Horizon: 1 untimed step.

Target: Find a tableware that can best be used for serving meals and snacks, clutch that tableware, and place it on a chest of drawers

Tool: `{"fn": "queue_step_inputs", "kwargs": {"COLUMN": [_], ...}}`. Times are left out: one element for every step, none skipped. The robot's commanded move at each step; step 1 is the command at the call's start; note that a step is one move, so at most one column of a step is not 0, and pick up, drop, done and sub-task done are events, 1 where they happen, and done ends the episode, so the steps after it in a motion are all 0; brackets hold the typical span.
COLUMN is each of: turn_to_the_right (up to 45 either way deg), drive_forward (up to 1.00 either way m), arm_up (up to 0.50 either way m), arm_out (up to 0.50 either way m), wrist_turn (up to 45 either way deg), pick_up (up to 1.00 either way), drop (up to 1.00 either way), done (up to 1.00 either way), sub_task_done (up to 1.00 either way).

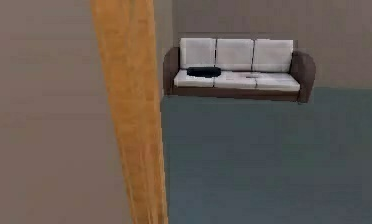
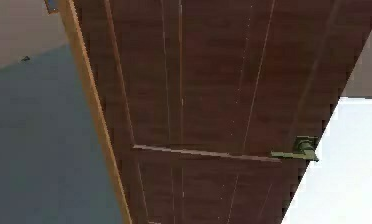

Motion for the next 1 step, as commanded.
{"fn": "queue_step_inputs", "kwargs": {"turn_to_the_right": [45.0], "drive_forward": [0.0], "arm_up": [0.0], "arm_out": [0.0], "wrist_turn": [0.0], "pick_up": [0.0], "drop": [0.0], "done": [0.0], "sub_task_done": [0.0]}}
